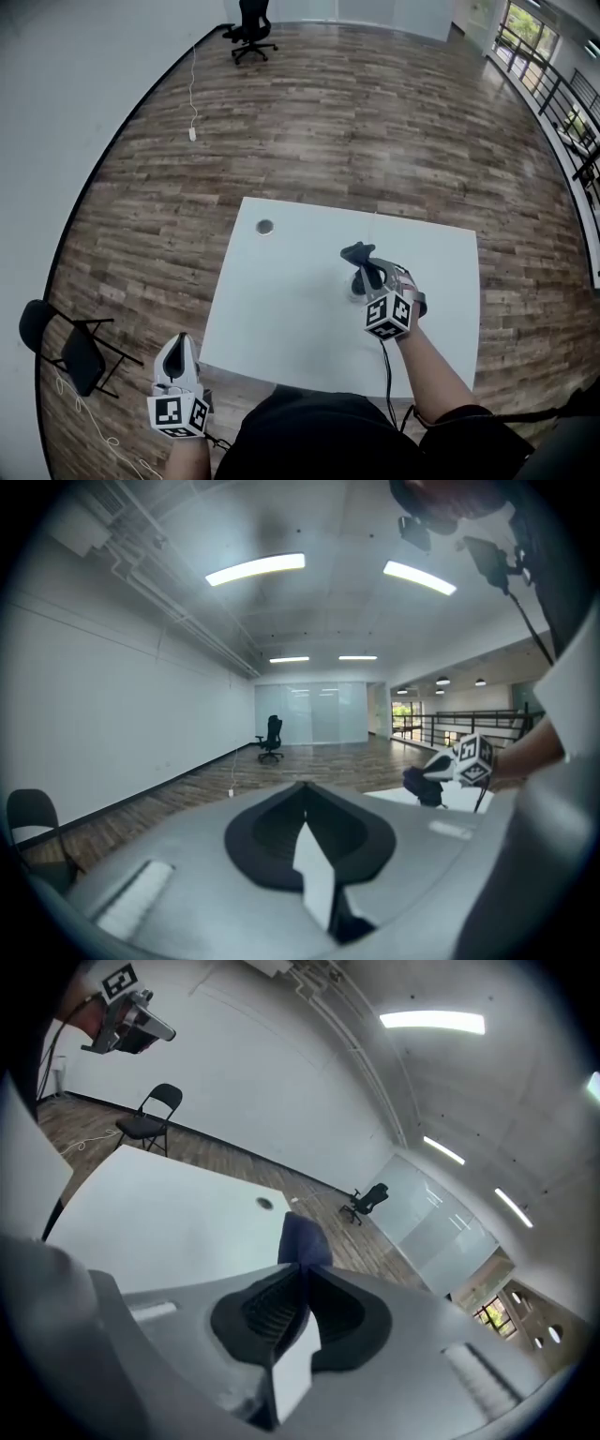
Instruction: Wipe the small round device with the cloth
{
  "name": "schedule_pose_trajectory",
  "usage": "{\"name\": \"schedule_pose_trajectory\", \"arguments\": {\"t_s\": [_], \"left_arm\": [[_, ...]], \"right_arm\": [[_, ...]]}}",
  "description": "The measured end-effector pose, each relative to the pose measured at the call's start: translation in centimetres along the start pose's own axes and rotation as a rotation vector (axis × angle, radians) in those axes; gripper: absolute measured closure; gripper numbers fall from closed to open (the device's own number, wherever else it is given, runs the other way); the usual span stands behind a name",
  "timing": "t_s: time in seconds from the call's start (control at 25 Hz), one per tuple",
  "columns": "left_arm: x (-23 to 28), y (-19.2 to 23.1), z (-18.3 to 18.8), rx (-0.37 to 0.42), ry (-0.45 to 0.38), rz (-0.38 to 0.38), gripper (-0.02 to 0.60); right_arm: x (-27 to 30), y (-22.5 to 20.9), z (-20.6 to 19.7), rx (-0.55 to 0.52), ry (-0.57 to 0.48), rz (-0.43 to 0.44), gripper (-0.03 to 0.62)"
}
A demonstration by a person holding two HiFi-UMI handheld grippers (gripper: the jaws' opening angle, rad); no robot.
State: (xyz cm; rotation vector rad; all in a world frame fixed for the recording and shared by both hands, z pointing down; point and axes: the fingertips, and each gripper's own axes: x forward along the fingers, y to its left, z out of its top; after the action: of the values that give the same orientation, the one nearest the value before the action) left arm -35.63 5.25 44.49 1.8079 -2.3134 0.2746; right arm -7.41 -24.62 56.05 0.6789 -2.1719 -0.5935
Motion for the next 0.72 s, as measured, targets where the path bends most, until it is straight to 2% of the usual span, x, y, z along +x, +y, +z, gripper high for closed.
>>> {"name": "schedule_pose_trajectory", "arguments": {"t_s": [0.2, 0.32, 0.72], "left_arm": [[-0.2, 0.3, -0.2, -0.002, 0.015, 0.008, 0.574], [0.0, -0.1, -0.4, 0.001, 0.021, 0.001, 0.574], [1.4, -1.0, 0.0, 0.017, 0.024, -0.041, 0.574]], "right_arm": [[0.8, 3.6, -2.6, 0.125, 0.057, 0.105, 0.566], [0.7, 4.3, -3.5, 0.183, 0.057, 0.115, 0.566], [0.3, 5.6, -6.8, 0.230, 0.142, 0.153, 0.568]]}}
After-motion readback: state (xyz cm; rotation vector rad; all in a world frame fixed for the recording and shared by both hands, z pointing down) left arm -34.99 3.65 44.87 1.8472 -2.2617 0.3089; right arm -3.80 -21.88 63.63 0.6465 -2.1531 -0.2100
